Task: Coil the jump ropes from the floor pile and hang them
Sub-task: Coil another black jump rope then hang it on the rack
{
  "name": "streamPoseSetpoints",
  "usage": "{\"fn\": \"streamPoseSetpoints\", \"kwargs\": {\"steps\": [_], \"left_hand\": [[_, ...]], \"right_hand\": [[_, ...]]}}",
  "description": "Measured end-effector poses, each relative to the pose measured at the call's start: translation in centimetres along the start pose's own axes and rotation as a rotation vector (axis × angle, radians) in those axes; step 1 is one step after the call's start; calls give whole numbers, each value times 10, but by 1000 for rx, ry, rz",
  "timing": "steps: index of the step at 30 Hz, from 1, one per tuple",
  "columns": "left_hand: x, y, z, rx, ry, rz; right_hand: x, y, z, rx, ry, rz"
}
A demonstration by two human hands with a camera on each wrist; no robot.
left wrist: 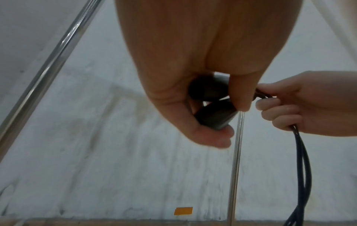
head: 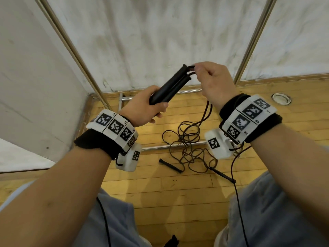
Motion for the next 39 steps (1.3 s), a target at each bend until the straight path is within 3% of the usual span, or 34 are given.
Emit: {"fn": "streamPoseSetpoints", "kwargs": {"steps": [6,9,13,17,20,23,27,33,37,39], "left_hand": [[-12,10,0,66,86,-102],[-21,17,1,130,199,-193],[-24,23,10,156,269,-162],[-27,28,15,87,134,-17],[-25,32,20,42,53,128],[-28,36,17,-33,106,396],[-35,31,11,-206,208,796],[-23,16,6,-304,367,762],[-16,11,-2,-304,366,717],[-11,10,-6,-321,332,763]], "right_hand": [[-5,-15,5,-96,14,56],[-6,-27,9,-127,-11,79],[-14,-37,9,-74,-28,-21],[-18,-31,7,102,-99,-320],[-16,-25,8,25,-26,-181],[-4,-11,13,18,-44,-26],[24,3,24,128,-270,-120],[37,16,33,248,-230,-235],[29,21,33,208,-67,-186],[29,17,33,129,-67,-95]]}}
Point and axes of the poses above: each hand's wrist, its own z-axis away from the middle knuckle, its own x-axis out of the palm, y = z × x, the point moved 5 cm from there along -z, towards the middle knuckle, and after that the axes turned 10 degrees about y, right-handed, at the moved point
